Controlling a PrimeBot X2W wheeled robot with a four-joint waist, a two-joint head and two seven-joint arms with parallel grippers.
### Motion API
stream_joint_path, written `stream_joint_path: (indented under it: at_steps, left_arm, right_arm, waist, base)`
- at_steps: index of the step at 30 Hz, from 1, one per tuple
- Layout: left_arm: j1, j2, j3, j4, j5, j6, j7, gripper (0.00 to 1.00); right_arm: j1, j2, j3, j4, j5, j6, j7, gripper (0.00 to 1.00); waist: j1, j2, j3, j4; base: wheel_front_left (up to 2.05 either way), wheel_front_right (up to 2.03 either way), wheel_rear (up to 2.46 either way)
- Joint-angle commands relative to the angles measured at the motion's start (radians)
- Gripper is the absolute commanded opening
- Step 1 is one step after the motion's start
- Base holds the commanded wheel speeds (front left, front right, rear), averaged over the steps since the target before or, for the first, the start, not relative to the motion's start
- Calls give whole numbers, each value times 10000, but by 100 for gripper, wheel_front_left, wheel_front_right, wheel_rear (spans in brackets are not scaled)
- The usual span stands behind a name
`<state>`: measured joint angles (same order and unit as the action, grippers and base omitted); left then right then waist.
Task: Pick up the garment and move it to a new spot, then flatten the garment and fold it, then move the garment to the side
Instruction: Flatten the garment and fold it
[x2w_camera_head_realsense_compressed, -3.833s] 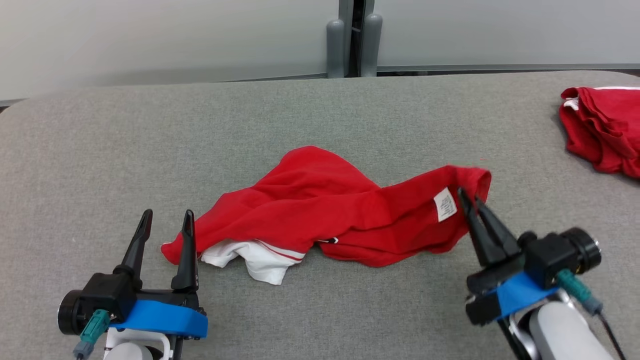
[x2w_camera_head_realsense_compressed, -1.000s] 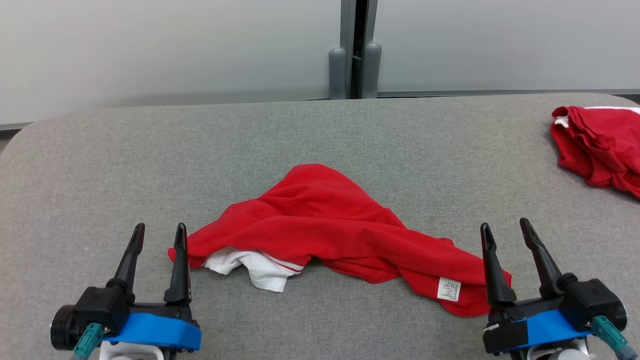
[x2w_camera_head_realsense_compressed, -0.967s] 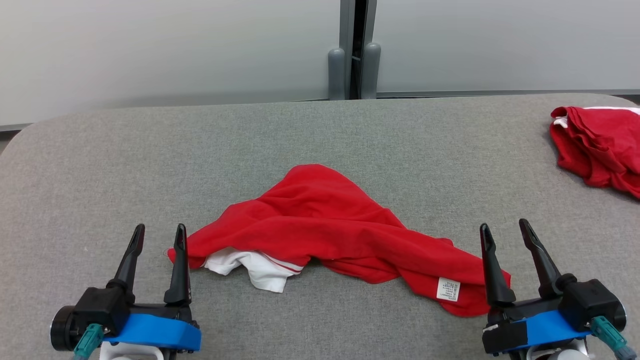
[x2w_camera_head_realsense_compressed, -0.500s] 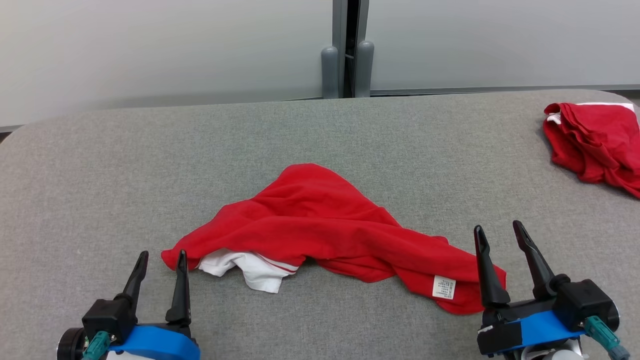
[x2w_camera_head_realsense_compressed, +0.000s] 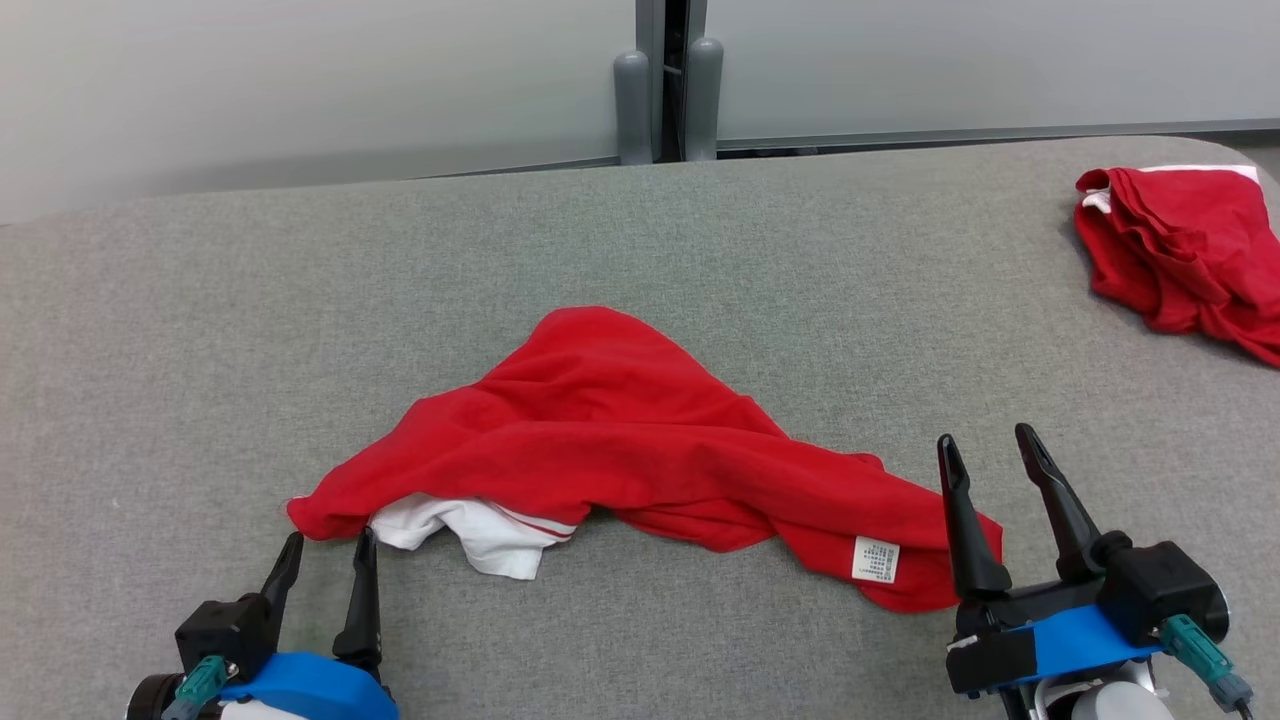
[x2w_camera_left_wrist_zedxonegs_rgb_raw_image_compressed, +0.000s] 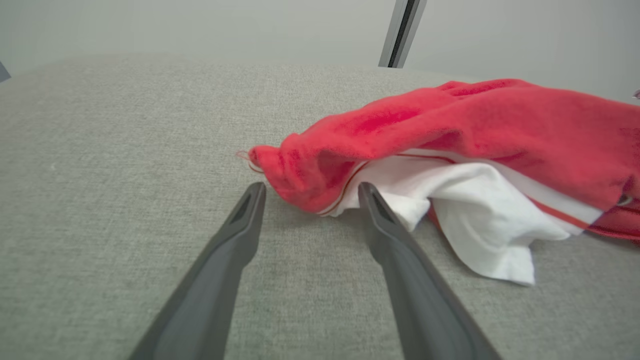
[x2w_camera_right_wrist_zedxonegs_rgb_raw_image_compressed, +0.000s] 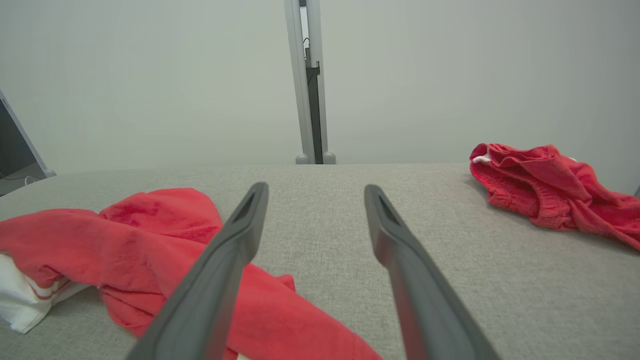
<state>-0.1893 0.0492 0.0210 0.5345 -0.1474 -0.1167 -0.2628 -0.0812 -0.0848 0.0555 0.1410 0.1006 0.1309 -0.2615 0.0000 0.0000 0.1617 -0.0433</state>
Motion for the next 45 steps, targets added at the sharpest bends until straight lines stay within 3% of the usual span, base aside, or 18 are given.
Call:
stream_joint_path:
  at_steps: [1,12,13,14,15,23,45]
  left_arm:
    - [-193,54,46,135,2,-32,-27,100]
    - [-1007,170,13,519,87,-124,-26,100]
    - [-1046,169,-1,519,85,-130,-26,87]
    - [-1097,183,-26,507,82,-135,-26,20]
    - [-1151,190,-54,481,78,-133,-26,0]
    - [-1095,255,-347,-242,-66,-147,-26,0]
    - [283,578,-1050,-4097,686,-89,-26,0]
  right_arm:
    - [-161,-46,40,-13,93,-4,-49,100]
    - [-382,-142,110,-25,107,-4,-49,100]
    - [-387,-140,107,-26,105,-4,-49,100]
    - [-393,-140,105,-27,104,-4,-49,100]
    - [-400,-137,100,-23,99,-4,-49,100]
    - [-312,-88,32,61,113,-4,-49,100]
    - [177,147,-404,90,152,-4,-50,100]
  waist:
    - [0,0,111,-62]
    - [0,0,531,-208]
    - [0,0,542,-209]
    - [0,0,555,-206]
    - [0,0,562,-198]
    - [0,0,349,126]
    - [0,0,-257,1239]
  base:
    - [0,0,0]
    - [0,0,0]
    - [0,0,0]
    - [0,0,0]
    - [0,0,0]
    - [0,0,0]
    - [0,0,0]
